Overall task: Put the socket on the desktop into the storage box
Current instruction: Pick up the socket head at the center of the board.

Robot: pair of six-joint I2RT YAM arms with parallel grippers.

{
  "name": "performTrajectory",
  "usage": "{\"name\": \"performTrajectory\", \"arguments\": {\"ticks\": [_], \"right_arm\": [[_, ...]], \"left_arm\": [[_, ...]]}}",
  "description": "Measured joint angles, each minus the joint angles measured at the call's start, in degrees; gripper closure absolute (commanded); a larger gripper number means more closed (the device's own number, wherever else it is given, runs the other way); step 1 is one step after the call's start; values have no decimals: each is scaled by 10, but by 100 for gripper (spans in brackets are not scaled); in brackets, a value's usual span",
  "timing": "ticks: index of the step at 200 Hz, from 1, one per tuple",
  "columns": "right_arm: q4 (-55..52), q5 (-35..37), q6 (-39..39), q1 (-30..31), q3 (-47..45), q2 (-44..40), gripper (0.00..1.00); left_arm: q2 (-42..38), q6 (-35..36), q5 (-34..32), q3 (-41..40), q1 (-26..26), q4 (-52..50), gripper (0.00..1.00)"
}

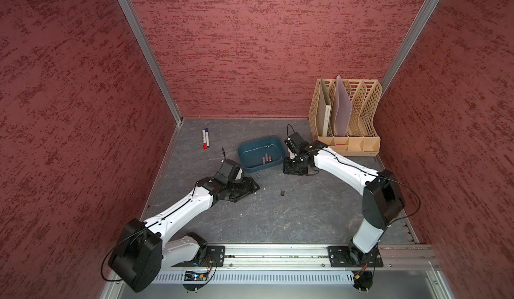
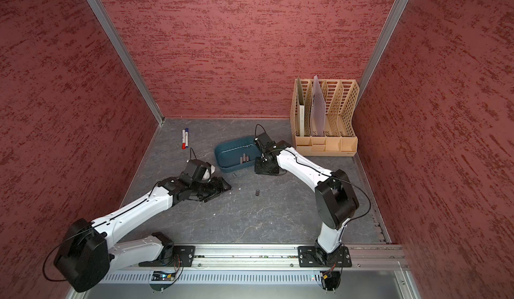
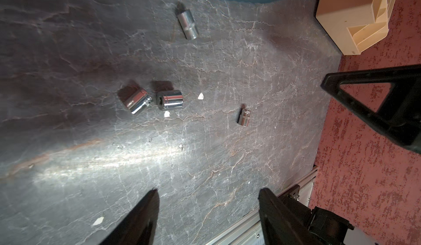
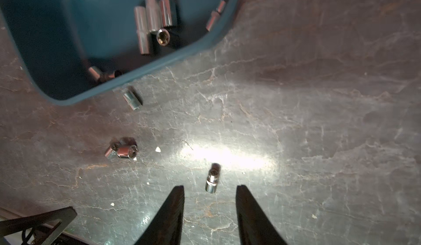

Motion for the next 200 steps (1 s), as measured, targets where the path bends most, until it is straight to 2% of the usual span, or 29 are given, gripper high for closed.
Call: {"name": "performTrajectory", "arguments": {"ticks": [60,200], "right_arm": [[34,0,23,22,-61,-5,54],[55,4,65,70,-66,64,61]], "left_arm": [[16,-18,-9,-42,-30,40,28],[17,-29,-19,-63,-36,68,28]]}}
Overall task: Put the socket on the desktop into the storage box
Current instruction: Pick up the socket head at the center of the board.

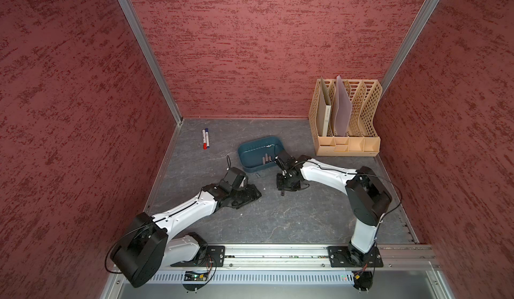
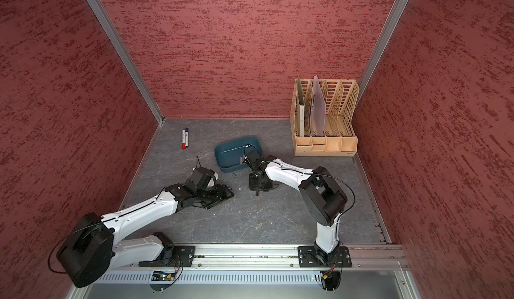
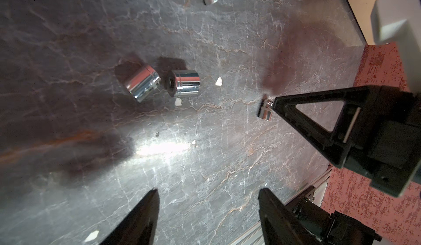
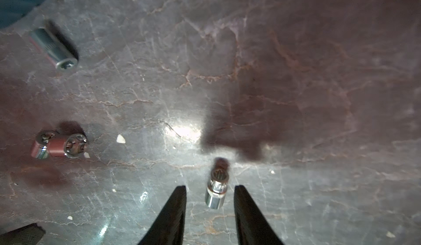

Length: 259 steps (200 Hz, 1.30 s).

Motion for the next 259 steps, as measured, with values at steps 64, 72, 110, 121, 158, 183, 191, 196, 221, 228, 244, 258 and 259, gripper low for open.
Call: {"name": "performTrajectory", "arguments": {"ticks": [64,72,110,121,158,183,191,196,221,228,244,258,259], "right_arm": [[-8,10,4,9,0,13,65],[-9,10,4,10,0,16,66],[-11,12,4,13,0,21,69],[-12,13,4,13,0,23,71],[-13,13,4,13,0,30,76],[-13,13,4,13,0,31,81],[-13,13,4,13,0,31,82],[-13,13,4,13,0,31,82],[-13,13,4,13,0,31,84],[-13,13,4,13,0,30,84],[-13,13,4,13,0,29,84],[-15,14,3,13,1,27,84],[-15,14,3,13,1,27,84]], "left_arm": [[0,0,0,-3,0,2,28],[0,0,0,-3,0,2,28],[0,0,-1,-3,0,2,28],[0,0,-1,-3,0,2,28],[0,0,-2,-3,0,2,28],[0,0,-2,-3,0,2,28],[0,0,-2,-3,0,2,28],[0,0,-2,-3,0,2,28],[0,0,-2,-3,0,2,28],[0,-1,-2,-3,0,2,28],[0,-1,-2,-3,1,2,28],[0,-1,-2,-3,2,2,29],[0,-1,-2,-3,2,2,28]]}}
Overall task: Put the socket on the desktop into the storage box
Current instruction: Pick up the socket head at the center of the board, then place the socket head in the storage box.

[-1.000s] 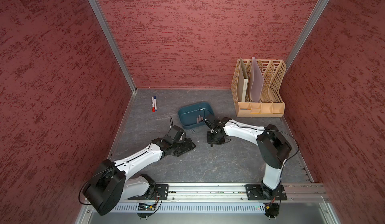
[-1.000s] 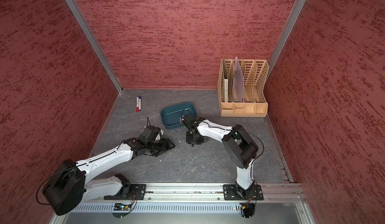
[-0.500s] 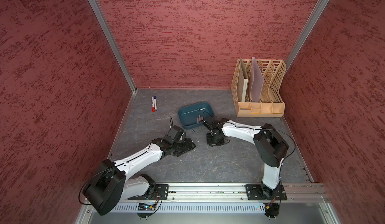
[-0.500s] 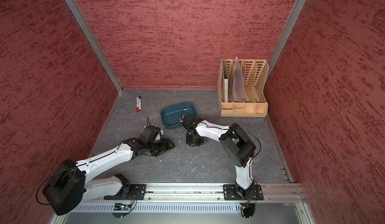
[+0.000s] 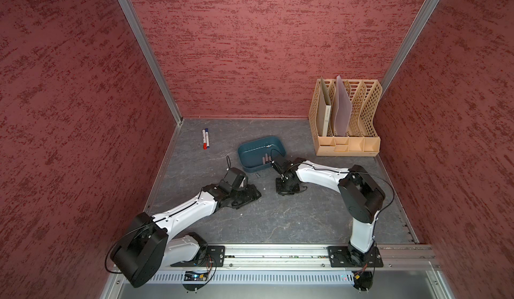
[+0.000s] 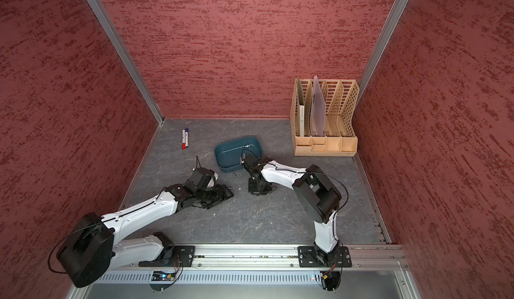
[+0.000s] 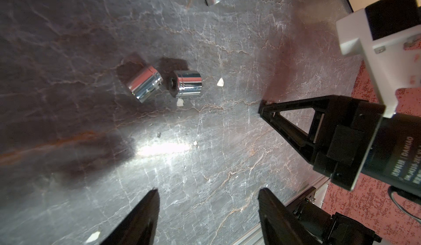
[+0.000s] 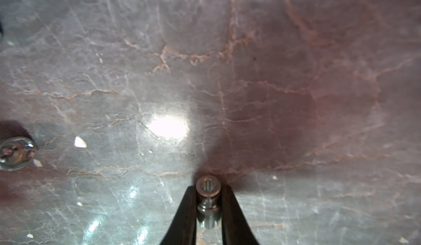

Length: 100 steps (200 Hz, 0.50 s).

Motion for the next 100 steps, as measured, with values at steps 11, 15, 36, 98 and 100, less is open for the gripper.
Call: {"name": "performTrajectory", "arguments": {"ticks": [11,15,36,98,100], "right_arm": [[-2,0,-1,0,2,-3,84],[-4,1,-2,0,3,-3,84],[-16,5,-8,0,23,-5,84],[-45,10,-36,0,150,3,84],[-47,10,-37,0,156,5,84]], "left_arm": [[-1,0,0,0,3,0,28],[-1,0,1,0,6,0,28],[-6,0,4,0,24,-2,28],[-24,15,19,24,90,-27,28],[-24,16,19,26,92,-28,28]]}}
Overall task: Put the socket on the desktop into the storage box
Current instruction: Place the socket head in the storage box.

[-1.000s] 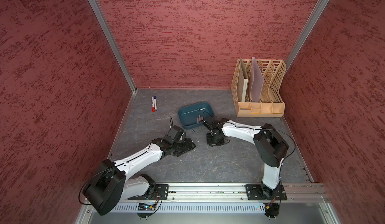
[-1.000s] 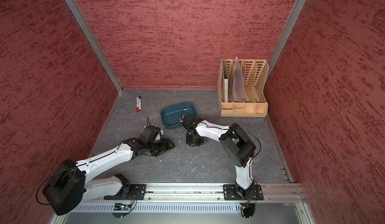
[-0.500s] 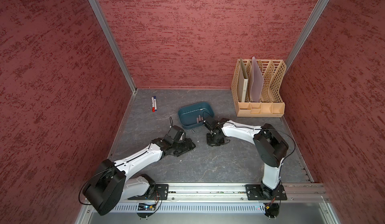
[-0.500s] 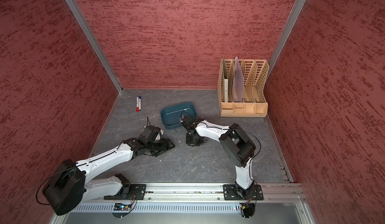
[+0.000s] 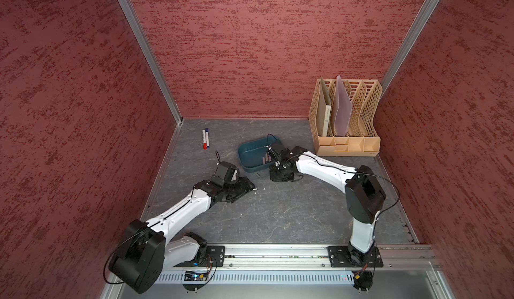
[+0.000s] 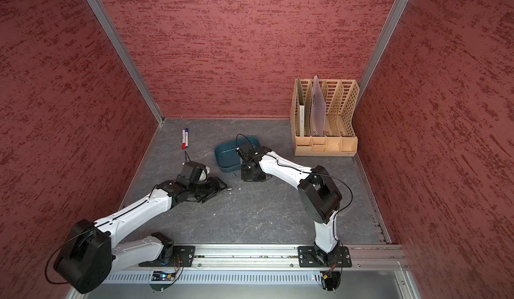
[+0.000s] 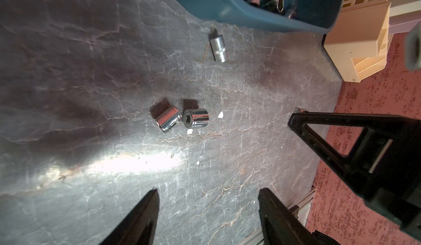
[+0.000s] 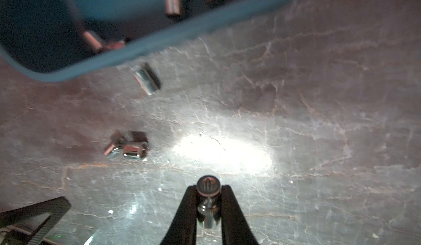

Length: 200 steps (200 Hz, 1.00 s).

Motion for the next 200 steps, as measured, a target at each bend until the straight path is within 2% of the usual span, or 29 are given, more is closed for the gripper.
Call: {"name": "performTrajectory", "arguments": {"ticks": [56,96,200], "right_arm": [[-44,0,-33,-13,162,81,84],[-78,-1,-50,-35,268,147,84],[-101,-56,-45,-97,433,289,83]], "left_arm": [[-2,20,16,41,56,-22,28],[2,26,26,55,78,-29,28],[24,25,36,62,93,-30,28]]}}
